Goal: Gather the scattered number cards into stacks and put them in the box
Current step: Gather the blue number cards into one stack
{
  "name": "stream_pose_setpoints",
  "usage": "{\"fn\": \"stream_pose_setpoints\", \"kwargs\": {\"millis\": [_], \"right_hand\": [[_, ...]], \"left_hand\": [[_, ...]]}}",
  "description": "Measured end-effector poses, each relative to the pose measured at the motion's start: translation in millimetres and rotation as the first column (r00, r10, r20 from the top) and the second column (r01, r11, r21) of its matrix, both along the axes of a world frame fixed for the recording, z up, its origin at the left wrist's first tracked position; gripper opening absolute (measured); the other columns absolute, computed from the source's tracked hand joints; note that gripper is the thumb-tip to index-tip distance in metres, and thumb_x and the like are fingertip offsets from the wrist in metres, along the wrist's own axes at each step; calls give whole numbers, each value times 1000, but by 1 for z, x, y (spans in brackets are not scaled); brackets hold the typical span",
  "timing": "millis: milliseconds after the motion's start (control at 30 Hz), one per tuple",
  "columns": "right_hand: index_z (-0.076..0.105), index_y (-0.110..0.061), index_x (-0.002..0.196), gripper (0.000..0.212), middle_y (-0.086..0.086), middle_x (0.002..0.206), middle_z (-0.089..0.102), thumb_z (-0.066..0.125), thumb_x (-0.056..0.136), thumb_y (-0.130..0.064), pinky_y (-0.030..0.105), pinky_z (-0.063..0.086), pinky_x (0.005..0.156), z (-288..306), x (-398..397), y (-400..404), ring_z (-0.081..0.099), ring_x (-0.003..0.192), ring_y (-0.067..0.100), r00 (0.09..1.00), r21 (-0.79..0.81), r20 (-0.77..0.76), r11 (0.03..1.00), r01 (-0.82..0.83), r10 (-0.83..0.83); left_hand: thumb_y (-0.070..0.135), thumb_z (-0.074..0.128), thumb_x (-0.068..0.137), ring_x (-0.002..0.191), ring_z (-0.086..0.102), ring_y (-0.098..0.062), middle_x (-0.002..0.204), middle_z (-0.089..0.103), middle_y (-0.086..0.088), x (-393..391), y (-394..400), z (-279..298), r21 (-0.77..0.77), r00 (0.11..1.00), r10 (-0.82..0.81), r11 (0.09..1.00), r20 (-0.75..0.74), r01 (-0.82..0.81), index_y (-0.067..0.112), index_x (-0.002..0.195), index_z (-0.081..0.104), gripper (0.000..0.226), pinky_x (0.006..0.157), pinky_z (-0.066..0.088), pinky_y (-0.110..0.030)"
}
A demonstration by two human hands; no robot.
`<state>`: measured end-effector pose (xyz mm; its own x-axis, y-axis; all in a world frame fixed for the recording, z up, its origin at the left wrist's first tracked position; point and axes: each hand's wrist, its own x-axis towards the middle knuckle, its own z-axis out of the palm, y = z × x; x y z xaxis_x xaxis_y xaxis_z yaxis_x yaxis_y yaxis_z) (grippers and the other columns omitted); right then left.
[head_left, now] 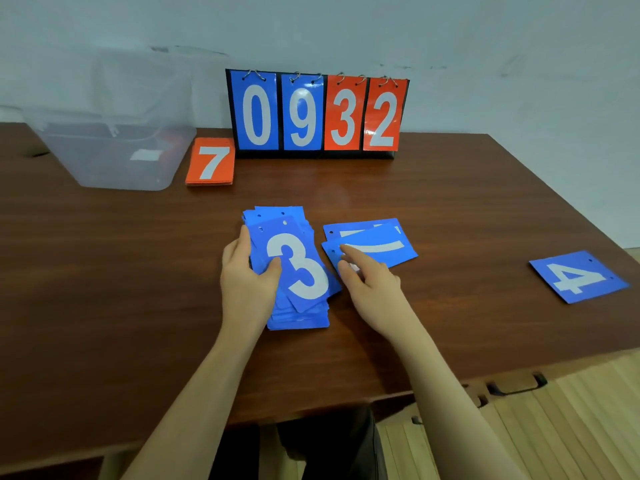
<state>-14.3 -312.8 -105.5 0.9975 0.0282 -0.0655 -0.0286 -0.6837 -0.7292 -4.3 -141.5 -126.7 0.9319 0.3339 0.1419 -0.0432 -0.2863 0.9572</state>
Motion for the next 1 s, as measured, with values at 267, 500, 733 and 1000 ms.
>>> {"fn": "stream_pose_setpoints", "kwargs": {"millis": [267,500,733,1000], "right_hand": [[35,-34,141,58,-15,152,25,55,87,-26,41,-3,113,-4,41,-25,16,143,10,989,-320,107,945,-66,106],[38,-31,138,63,-11,137,35,56,83,-55,47,-18,111,-10,46,-33,27,136,14,988,-473,46,874,-108,147],[60,-24,109,23,-9,104,44,61,86,-23,30,15,97,-15,29,-28,49,105,14,959,-306,283,948,88,2],[67,-17,108,23,-7,99,61,57,90,-7,27,44,84,10,3,-20,50,83,5,928,-56,368,995,83,-56]], "left_hand": [[8,60,87,108,48,-6,119,40,11,-8,12,7,-20,999,-34,999,27,35,20,142,34,62,80,50,-24],[9,60,87,108,50,-7,120,40,10,-8,17,5,-25,999,-33,999,20,33,20,142,34,62,72,48,-16],[10,60,88,111,48,-7,128,43,3,-19,21,3,-14,1000,-19,1000,12,19,19,143,33,62,66,45,-9],[10,60,88,109,45,-3,131,43,1,-33,31,5,12,1000,19,1000,15,-19,20,142,33,61,62,42,-5]]}}
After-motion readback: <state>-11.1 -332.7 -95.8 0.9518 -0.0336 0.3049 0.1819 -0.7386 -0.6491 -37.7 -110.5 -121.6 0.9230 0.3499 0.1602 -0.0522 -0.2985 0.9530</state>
